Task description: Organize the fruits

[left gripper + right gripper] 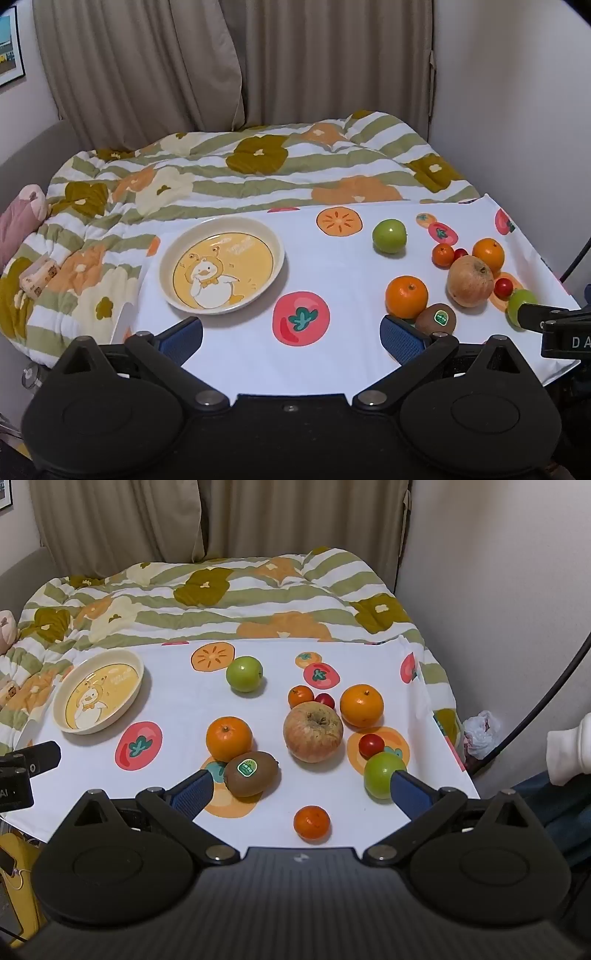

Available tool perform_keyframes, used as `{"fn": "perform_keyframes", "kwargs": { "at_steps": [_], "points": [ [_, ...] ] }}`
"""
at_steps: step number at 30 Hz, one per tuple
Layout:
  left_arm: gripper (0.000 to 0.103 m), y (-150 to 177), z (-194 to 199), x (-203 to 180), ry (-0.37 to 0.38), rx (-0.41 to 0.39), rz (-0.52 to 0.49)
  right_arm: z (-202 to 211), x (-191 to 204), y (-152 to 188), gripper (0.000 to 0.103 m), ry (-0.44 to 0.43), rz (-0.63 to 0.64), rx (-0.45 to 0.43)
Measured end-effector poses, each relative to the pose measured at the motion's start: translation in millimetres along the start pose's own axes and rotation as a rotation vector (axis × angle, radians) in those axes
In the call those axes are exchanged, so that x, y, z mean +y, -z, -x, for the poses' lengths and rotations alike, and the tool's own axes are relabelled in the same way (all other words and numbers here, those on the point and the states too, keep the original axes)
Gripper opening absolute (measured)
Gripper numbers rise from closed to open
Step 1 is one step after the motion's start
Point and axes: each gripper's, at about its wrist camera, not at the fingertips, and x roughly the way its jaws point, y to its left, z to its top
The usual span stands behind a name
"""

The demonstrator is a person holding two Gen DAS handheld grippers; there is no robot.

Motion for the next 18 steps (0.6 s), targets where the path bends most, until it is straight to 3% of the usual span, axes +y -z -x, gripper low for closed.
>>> {"fn": "perform_keyframes", "kwargs": {
  "at_steps": [6,18],
  "points": [
    [0.103,2.8,1.8,-2.1,-0.028,-0.015,-0.038,0.4,0.3,0.0,0.103,0.005,0.003,0.001],
    [0.103,-0.1,2.1,-2.5,-0.006,-0.011,-0.015,2.0,0.2,-0.4,0.103,0.001,0.004,-0.003]
  ]
}}
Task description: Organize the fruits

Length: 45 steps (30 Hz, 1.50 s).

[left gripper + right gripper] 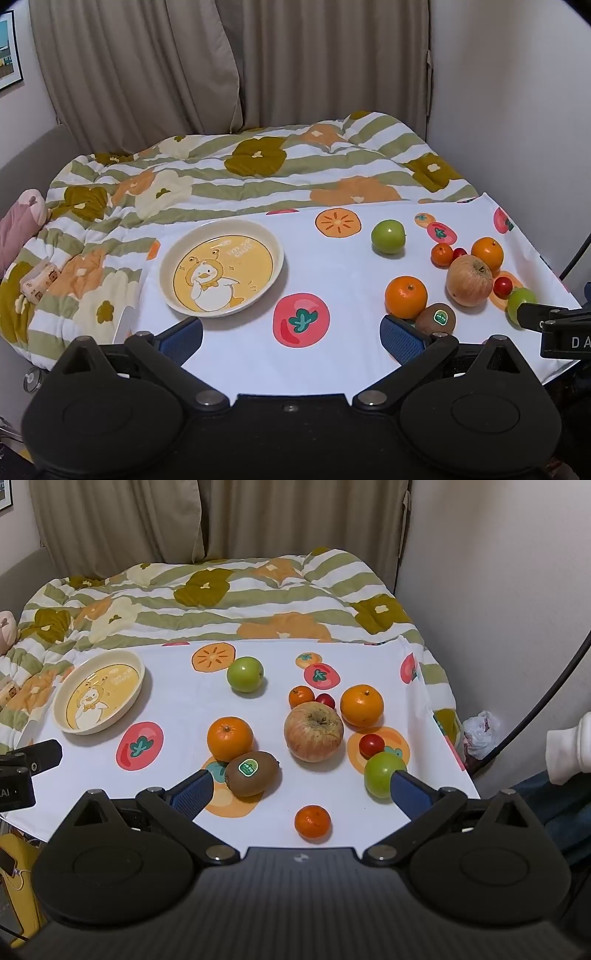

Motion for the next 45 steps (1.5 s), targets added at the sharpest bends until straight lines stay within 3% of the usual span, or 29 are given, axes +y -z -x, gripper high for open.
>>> {"fn": "perform_keyframes", "kwargs": {
  "at_steps": [45],
  "points": [
    [0.103,-7.7,4.3,-1.4,0.007,-0.005,0.003,5.0,2.4,0.8,0.103,-0.004,0.005,-0.007]
  ]
}}
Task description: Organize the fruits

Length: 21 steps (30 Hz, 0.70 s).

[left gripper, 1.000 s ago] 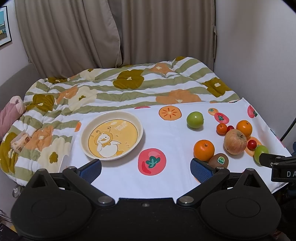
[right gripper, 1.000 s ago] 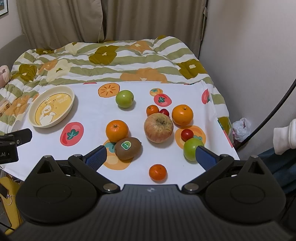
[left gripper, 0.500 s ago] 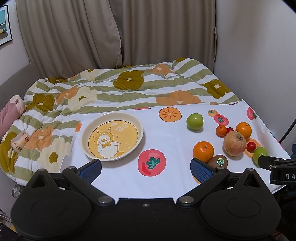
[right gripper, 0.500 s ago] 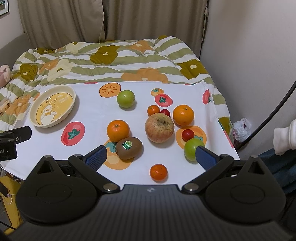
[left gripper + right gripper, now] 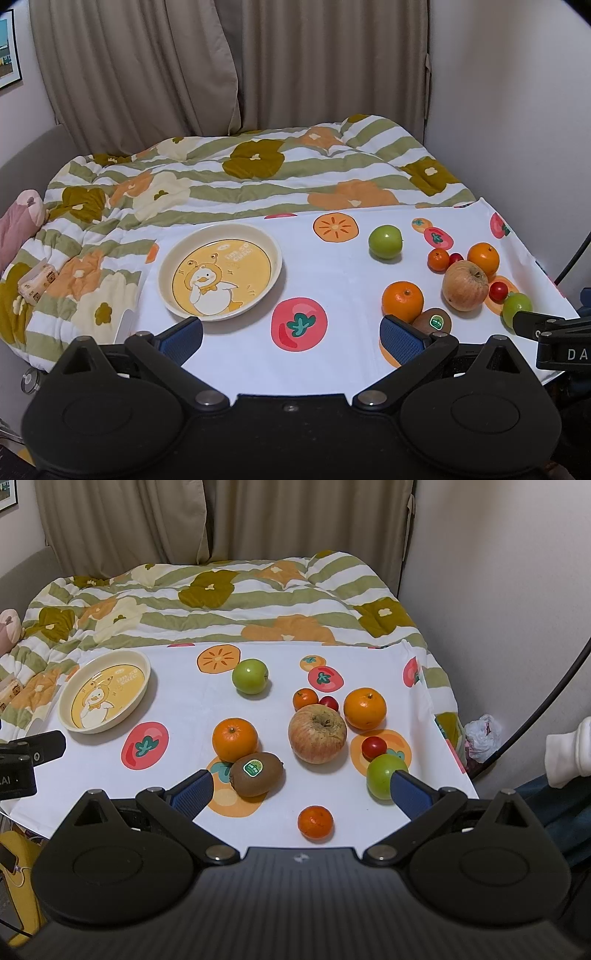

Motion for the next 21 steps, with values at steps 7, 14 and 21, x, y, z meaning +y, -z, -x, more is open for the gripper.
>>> {"fn": "perform_keyframes", "kwargs": {
  "at_steps": [7,14,21],
  "points": [
    [0.103,0.1,0.1,0.3,0.000,0.000,0.000,-0.3,0.3,-0.1,0.103,0.001,-0.001,0.000],
    [0.103,-0.5,0.2,0.0,0.001,0.000,0.001,0.4,0.6,-0.2,0.103,0.001,-0.003,0.000],
    [0.103,-0.9,-0.1,-0.3,0.001,-0.001,0.001,-0.2,0.1,0.9,0.103,0.001,-0.002,-0.001]
  ]
}}
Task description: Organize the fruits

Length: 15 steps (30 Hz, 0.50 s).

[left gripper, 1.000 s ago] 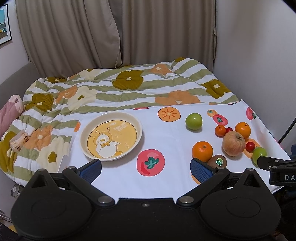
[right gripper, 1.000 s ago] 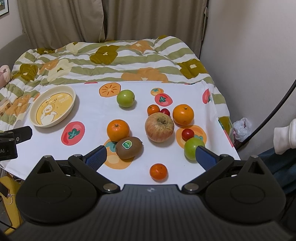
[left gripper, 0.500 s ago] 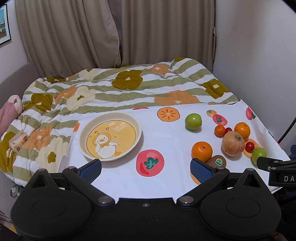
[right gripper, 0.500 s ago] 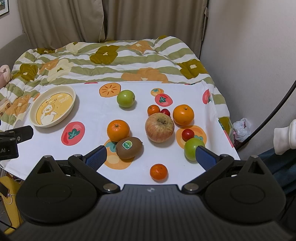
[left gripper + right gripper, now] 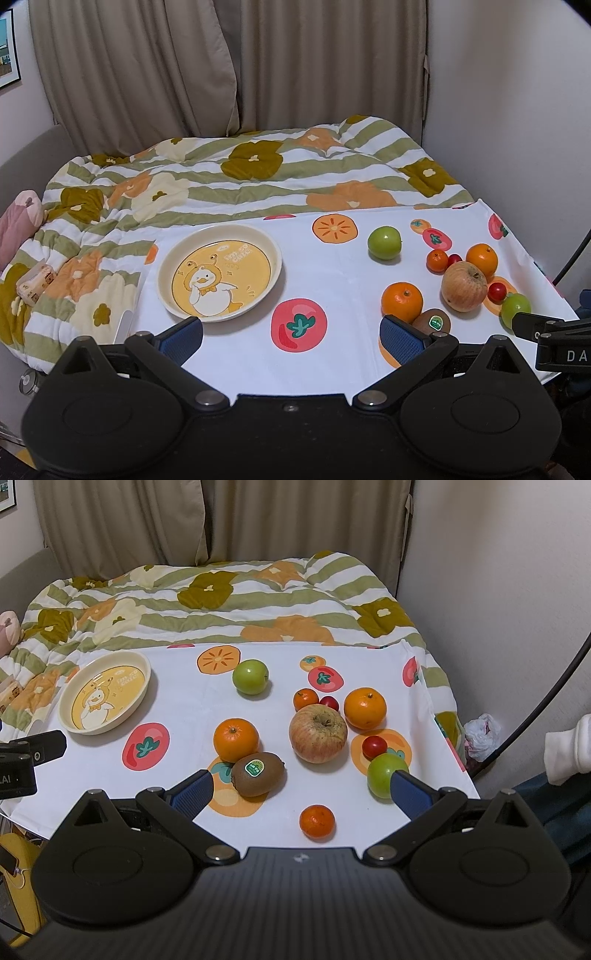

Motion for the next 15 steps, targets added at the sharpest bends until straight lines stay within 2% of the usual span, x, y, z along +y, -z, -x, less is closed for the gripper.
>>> {"fn": "perform_keyframes", "kwargs": {
  "at_steps": [15],
  "points": [
    [0.103,-0.6,-0.8,-3.0,0.005,0.000,-0.008,9.0,5.3,1.6,0.103,0.008,-0.019,-0.012]
  ]
}}
